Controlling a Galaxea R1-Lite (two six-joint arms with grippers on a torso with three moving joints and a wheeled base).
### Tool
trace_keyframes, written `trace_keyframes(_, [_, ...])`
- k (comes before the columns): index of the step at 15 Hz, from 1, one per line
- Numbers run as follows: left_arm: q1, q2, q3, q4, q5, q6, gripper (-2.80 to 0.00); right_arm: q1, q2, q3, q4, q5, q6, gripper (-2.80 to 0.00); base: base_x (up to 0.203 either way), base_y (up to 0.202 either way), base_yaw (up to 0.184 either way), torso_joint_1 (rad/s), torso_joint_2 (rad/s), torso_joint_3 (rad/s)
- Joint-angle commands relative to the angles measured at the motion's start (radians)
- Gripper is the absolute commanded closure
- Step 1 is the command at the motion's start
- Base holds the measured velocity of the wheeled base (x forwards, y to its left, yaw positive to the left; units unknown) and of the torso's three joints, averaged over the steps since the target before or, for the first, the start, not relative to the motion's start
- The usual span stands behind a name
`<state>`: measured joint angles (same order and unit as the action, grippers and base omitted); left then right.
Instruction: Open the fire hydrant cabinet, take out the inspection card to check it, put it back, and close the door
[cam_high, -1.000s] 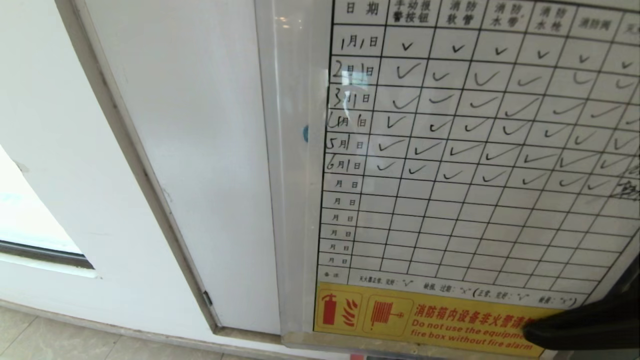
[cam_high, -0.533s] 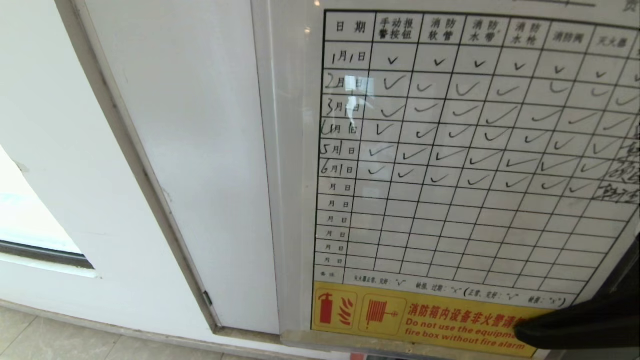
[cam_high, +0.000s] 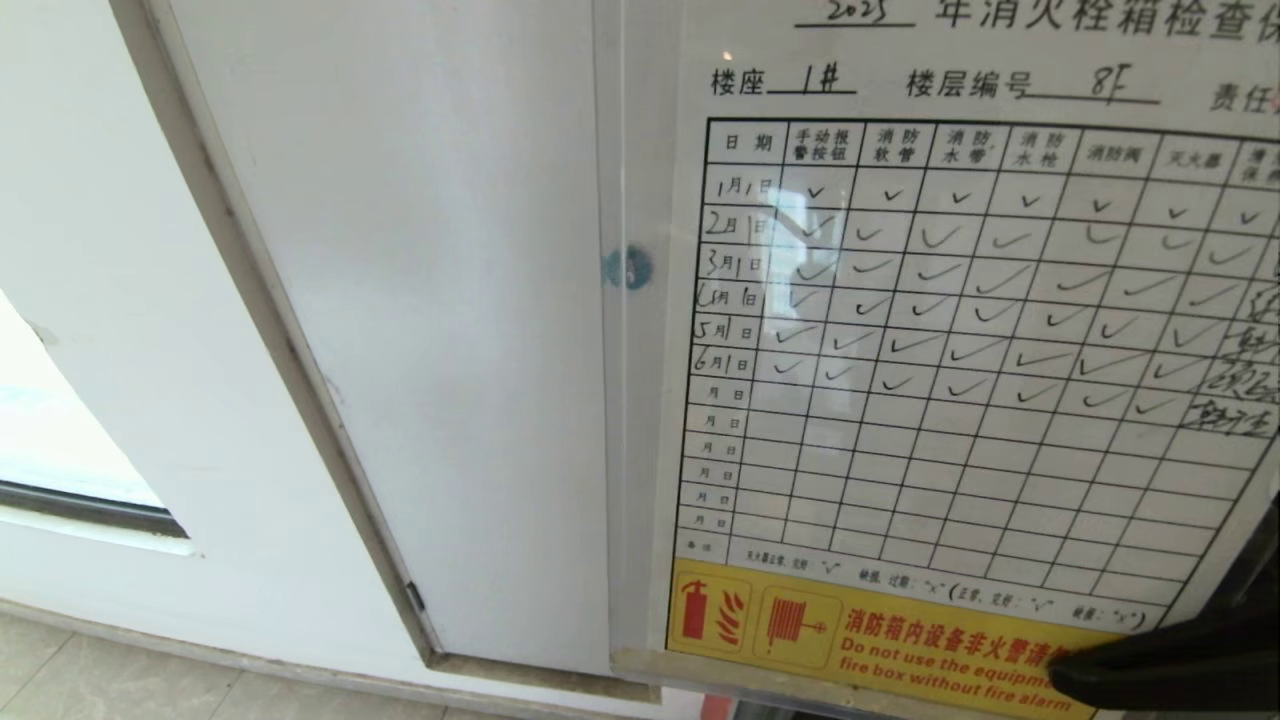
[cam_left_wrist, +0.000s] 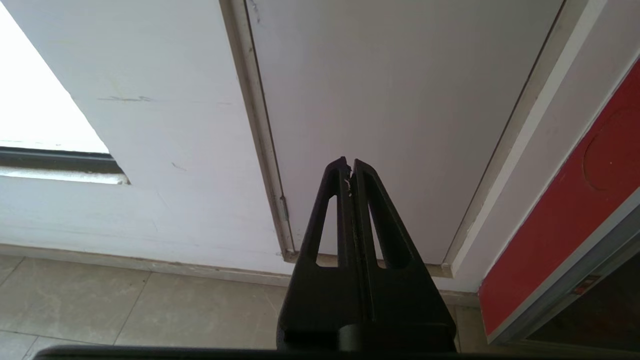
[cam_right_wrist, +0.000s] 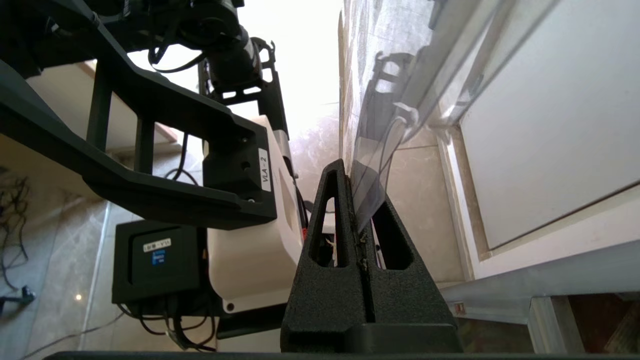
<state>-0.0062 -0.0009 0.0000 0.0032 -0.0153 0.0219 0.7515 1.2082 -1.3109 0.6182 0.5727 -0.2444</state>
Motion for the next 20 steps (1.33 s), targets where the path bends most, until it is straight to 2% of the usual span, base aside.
trace_keyframes(1, [0.0,0.001,0.0,0.0,0.0,0.0,0.0,-0.001,-0.026,0.01,0.003,-0.027,0.023,0.0,0.0,0.0,0.0,0.0,0.0,0.0])
trace_keyframes(4, [0.0,0.001,0.0,0.0,0.0,0.0,0.0,0.0,-0.065,0.038,0.003,-0.113,0.042,0.0,0.0,0.0,0.0,0.0,0.0,0.0])
trace_keyframes(12, [0.0,0.001,0.0,0.0,0.0,0.0,0.0,-0.001,-0.162,0.082,0.009,-0.434,0.047,0.0,0.0,0.0,0.0,0.0,0.0,0.0])
trace_keyframes(14, [0.0,0.001,0.0,0.0,0.0,0.001,0.0,0.0,-0.178,0.107,0.008,-0.557,0.036,0.0,0.0,0.0,0.0,0.0,0.0,0.0])
trace_keyframes(16, [0.0,0.001,0.0,0.0,0.0,0.001,0.0,-0.001,-0.207,0.133,0.008,-0.63,0.032,0.0,0.0,0.0,0.0,0.0,0.0,0.0])
trace_keyframes(18, [0.0,0.001,0.0,0.0,0.0,0.0,0.0,0.0,-0.218,0.147,0.009,-0.737,0.027,0.0,0.0,0.0,0.0,0.0,0.0,0.0])
trace_keyframes(20, [0.0,0.001,0.0,0.0,0.0,0.001,0.0,0.0,-0.244,0.173,0.011,-0.837,-0.01,0.0,0.0,0.0,0.0,0.0,0.0,0.0])
